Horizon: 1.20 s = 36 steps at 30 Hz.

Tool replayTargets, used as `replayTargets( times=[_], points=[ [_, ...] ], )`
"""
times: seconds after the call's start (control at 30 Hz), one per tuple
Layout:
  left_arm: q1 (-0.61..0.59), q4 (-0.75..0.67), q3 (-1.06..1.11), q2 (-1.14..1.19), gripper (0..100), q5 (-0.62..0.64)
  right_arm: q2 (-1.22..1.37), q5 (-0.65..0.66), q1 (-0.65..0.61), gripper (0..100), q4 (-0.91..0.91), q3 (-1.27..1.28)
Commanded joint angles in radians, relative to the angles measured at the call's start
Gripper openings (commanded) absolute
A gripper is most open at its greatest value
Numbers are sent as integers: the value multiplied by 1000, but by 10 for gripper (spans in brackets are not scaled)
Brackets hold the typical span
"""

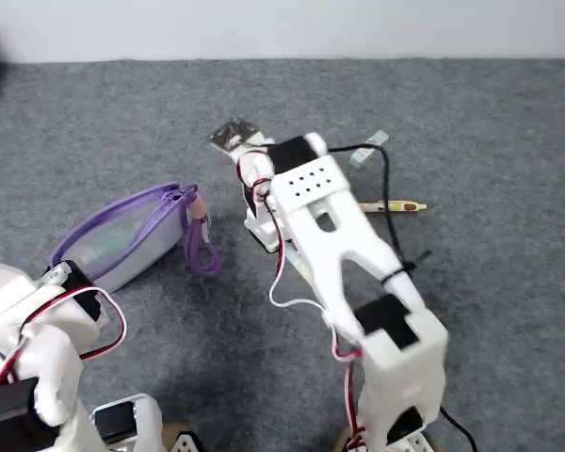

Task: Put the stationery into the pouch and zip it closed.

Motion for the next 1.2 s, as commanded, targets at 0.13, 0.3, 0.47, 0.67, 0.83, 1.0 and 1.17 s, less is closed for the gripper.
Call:
replayTargets(
  times=[0.13,0.3,0.47,0.67,0.83,1.0,1.17],
  points=[
    [-2,0,-28,28,14,-8,-328,-155,-61,8,154,15],
    [-2,0,-28,26,14,-8,-575,-184,-165,8,148,153],
    [-2,0,-28,26,14,-8,-809,-255,-257,8,48,292],
    [-2,0,-28,26,14,-8,-975,-339,-291,8,-234,440],
    [-2,0,-28,26,14,-8,-1036,-338,-354,8,-524,503],
    [-2,2,-28,26,14,-8,-1036,-336,-395,8,-788,526],
    [-2,2,-28,26,14,-8,-995,-281,-403,8,-1033,525]
  ],
)
